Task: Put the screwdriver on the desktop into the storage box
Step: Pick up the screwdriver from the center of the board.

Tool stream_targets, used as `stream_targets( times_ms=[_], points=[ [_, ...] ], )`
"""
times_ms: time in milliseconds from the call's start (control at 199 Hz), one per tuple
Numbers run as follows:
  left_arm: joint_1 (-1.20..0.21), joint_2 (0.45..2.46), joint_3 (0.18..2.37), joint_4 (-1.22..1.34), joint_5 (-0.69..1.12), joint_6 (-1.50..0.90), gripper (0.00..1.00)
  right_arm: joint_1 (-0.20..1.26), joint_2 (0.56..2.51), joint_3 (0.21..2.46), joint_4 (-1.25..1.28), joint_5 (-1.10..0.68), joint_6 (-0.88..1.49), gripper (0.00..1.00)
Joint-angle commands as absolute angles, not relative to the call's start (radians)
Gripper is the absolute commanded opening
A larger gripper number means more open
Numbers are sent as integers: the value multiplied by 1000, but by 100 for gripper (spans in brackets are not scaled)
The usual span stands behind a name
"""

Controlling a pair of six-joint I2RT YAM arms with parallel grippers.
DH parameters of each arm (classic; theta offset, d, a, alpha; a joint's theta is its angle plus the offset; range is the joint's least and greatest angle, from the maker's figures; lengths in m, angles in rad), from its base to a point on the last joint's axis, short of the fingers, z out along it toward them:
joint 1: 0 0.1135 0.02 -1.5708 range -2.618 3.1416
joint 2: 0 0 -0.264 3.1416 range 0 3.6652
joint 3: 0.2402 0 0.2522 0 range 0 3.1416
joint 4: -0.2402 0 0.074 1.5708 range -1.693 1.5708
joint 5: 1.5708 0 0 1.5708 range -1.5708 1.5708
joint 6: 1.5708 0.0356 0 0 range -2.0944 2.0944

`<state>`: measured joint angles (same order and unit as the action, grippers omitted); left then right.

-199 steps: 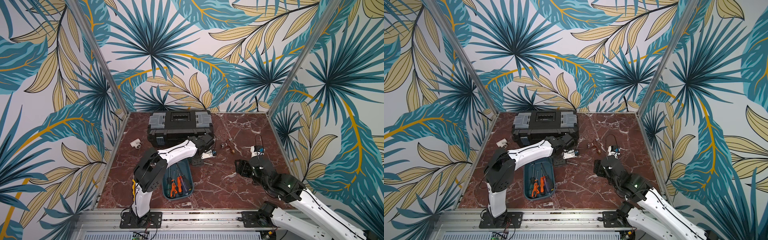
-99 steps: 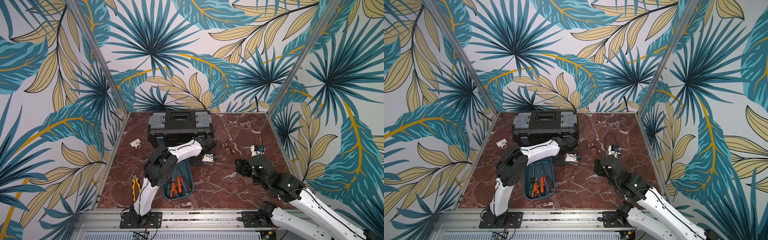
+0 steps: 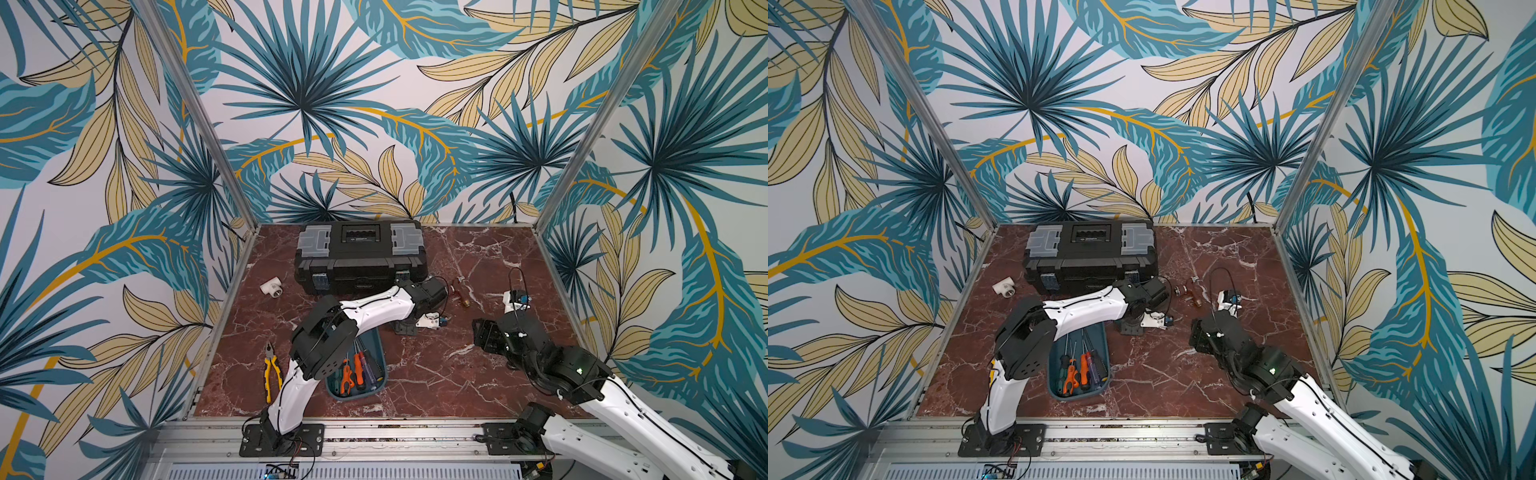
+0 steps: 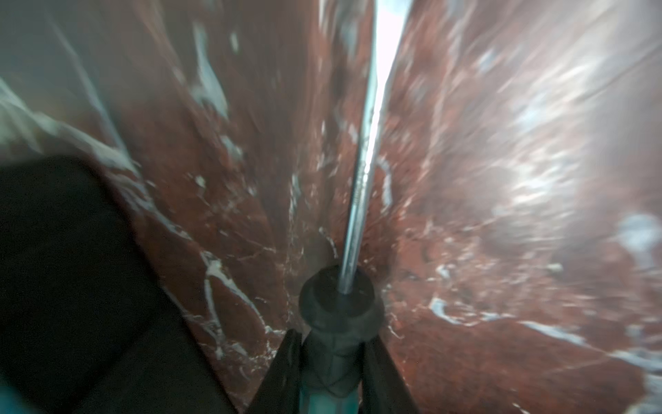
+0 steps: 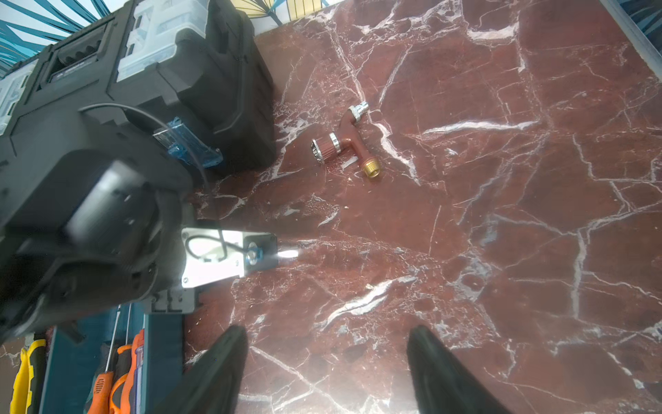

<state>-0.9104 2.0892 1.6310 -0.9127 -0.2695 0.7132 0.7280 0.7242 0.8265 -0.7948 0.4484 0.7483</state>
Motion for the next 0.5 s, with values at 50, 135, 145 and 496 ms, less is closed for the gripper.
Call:
stream_targets(
  times_ms=[50, 135, 145, 496],
  points=[
    [-969, 1898, 1675, -819, -312, 596, 0, 726, 706, 834, -818, 475, 746, 76],
    [-987, 1813, 1673, -787, -323, 496, 0, 726, 716, 840, -818, 471, 740, 76],
    [-988, 1804, 1673, -786, -326, 479, 0, 727, 716, 842, -818, 471, 740, 76],
    [-992, 1334, 1220, -849, -313, -757, 0, 726, 763, 805, -794, 441, 791, 76]
  ],
)
